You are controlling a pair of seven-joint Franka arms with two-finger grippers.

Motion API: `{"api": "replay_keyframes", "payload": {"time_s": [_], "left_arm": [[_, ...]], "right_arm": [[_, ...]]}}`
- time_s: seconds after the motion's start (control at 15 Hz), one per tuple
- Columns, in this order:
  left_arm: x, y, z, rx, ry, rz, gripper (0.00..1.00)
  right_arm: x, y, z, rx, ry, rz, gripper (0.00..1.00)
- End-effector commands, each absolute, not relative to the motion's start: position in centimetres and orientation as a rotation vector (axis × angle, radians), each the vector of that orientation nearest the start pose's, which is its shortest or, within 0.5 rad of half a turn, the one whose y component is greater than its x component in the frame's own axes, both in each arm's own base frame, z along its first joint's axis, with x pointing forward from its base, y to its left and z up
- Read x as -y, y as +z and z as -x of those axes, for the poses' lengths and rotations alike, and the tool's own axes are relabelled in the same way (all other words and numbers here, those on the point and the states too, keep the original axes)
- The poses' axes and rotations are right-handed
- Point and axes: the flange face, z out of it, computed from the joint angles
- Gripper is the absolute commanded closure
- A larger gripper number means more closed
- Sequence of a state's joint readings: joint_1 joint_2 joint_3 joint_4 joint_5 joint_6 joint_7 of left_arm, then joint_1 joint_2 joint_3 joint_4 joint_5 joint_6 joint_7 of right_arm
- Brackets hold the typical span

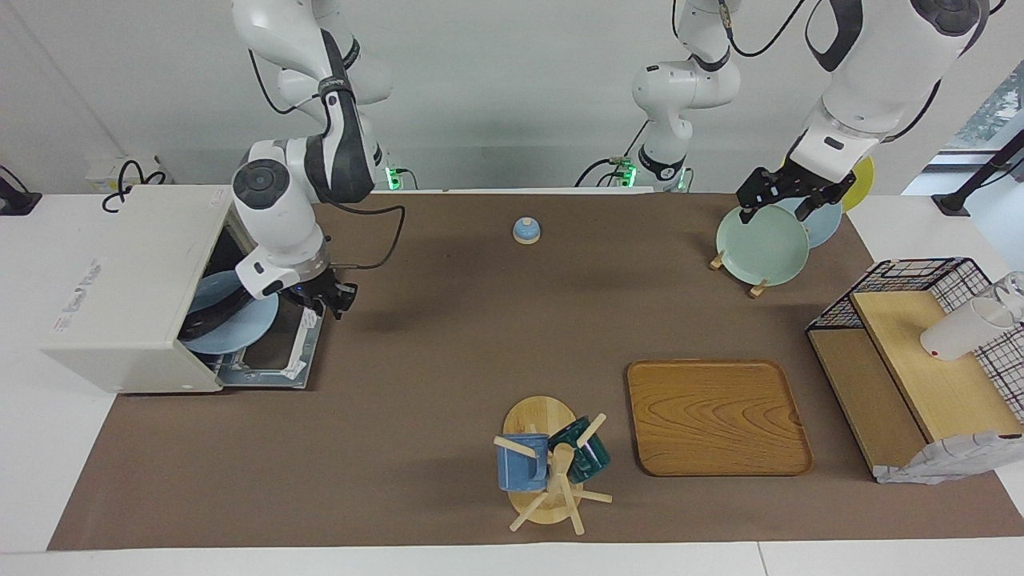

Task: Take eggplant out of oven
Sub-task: 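Reach into the oven and grasp the light blue plate with the right gripper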

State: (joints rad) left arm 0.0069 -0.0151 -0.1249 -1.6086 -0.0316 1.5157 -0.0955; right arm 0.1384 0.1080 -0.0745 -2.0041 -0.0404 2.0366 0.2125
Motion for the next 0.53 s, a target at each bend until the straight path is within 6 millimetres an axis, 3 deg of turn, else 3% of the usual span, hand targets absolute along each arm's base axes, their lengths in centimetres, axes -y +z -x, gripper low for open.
{"api": "replay_keyframes", "payload": {"time_s": [0.0,0.13,0.47], "left_arm": [[6.5,61.6,-53.4,-0.041,0.123,3.144,0.0],[6.5,61.6,-53.4,-0.044,0.122,3.144,0.0],[6.5,61.6,-53.4,-0.044,0.122,3.144,0.0]], "right_arm": [[0.0,40.3,-56.0,-0.182,0.157,3.197,0.46],[2.6,40.0,-55.7,-0.165,0.15,3.192,0.46],[3.8,38.8,-54.7,-0.124,0.15,3.187,0.48]]}}
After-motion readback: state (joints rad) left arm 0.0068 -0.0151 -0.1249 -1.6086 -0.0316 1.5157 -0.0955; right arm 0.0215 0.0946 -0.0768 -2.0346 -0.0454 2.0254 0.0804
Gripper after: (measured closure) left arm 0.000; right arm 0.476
